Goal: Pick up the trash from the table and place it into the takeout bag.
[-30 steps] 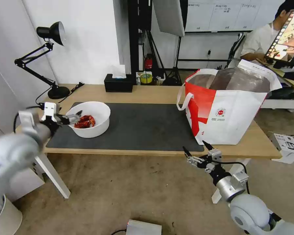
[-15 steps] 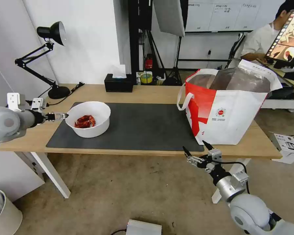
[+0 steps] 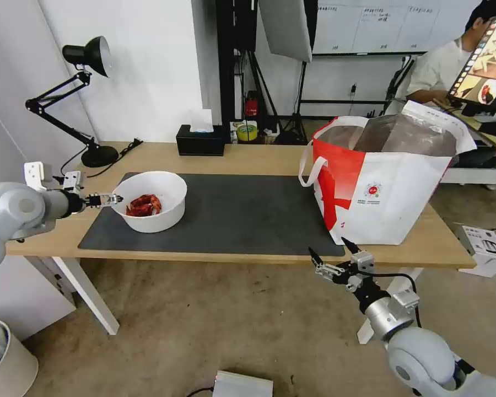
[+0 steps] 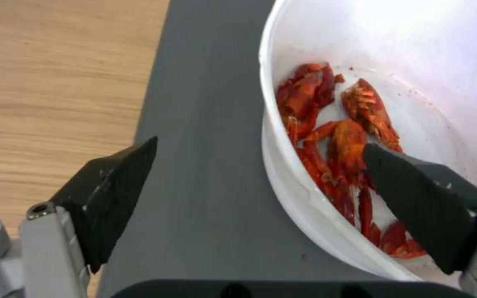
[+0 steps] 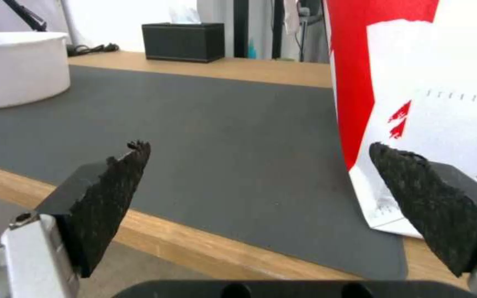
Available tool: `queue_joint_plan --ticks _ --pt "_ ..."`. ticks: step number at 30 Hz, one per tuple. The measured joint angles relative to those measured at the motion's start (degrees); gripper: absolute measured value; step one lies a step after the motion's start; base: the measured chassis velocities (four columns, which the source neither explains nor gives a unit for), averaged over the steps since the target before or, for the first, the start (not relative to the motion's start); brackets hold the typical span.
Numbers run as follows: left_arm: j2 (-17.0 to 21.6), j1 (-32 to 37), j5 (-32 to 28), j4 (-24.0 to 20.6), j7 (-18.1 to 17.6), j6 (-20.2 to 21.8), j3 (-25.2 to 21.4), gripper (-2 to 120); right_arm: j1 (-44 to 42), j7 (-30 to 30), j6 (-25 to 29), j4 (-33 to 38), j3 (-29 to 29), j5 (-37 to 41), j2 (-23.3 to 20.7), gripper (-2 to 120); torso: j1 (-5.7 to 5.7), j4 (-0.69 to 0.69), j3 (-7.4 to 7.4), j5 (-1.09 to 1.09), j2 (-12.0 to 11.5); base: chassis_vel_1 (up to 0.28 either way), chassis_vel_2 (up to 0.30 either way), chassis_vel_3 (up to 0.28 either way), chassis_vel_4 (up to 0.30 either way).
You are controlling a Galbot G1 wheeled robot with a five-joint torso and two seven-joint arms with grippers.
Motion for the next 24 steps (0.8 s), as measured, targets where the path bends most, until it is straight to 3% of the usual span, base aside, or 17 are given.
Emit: queue_joint_plan --ticks 11,24 --pt "-2.1 -0.8 -1.1 1.7 -0.9 -0.1 1.9 100 0.0 0.0 0.0 0.0 0.0 0.0 0.0 100 0.00 0.00 0.00 0.00 0.0 0.000 0.000 0.000 0.000" --pt "-4.4 -2.1 -1.5 3.8 -2.0 -0.2 4.3 58 0.0 0.0 0.0 0.0 0.0 0.0 0.0 100 -0.01 0.00 0.00 -0.02 0.0 0.000 0.000 0.000 0.000"
